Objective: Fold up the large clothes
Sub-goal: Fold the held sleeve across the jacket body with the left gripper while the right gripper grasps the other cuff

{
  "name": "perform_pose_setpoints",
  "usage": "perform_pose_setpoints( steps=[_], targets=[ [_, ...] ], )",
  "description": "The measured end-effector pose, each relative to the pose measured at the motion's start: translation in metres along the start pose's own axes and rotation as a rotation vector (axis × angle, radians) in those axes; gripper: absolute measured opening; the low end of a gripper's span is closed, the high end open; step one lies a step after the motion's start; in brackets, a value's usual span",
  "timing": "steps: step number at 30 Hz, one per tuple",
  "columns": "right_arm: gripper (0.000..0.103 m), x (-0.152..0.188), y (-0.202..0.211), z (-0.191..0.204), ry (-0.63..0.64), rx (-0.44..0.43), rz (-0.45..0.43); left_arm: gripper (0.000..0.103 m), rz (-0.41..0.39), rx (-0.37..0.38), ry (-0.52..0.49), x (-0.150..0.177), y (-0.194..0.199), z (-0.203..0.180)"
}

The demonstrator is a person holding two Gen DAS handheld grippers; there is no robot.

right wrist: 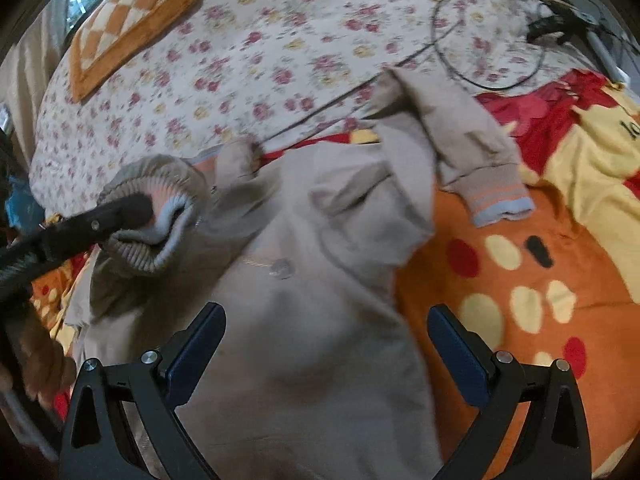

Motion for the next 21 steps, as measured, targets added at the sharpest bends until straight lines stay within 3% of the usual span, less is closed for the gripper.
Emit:
perform_pose_setpoints(
  steps=[3, 7, 9, 11, 14, 17, 21],
  targets=[
    [0.101, 0.0, 0.002, -0.004, -0.009, -0.001, 0.003, 0.036, 0.04, -0.02, 0.061, 0.008, -0.009, 0.015],
    [0.101, -0.005, 0.003, 0.009, 0.036, -0.034, -0.011, 0.048, 0.041, -0.099, 0.091, 0.025, 0.025, 0.054],
    [0.101, -0.012, 0.001, 0.016, 0.056, -0.061, -0.02, 0.057, 0.0, -0.222, 0.066, 0.036, 0.054, 0.08],
    [0.101, -0.019, -0.007, 0.018, 0.067, -0.041, -0.018, 0.057, -0.03, -0.377, 0.022, 0.051, 0.08, 0.104],
    [0.1, -0.025, -0.023, 0.025, 0.098, -0.035, 0.016, 0.057, -0.013, -0.58, -0.01, 0.079, 0.104, 0.141],
    [0.099, -0.028, -0.025, 0.039, 0.144, -0.049, 0.015, 0.057, 0.042, -0.637, 0.05, 0.104, 0.109, 0.177],
    [0.1, -0.037, -0.006, 0.056, 0.198, -0.059, -0.06, 0.057, 0.08, -0.734, 0.133, 0.123, 0.101, 0.217]
  ],
)
Point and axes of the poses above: each gripper's, at about its wrist camera, not at the fingertips, and y roughly against the way its jaws point, z to its left, x to its underside, the point moved 5 cm from there along -y, roughly the way its jaws point, and after that the axes turned 2 degrees about z, right-handed, at the moved point
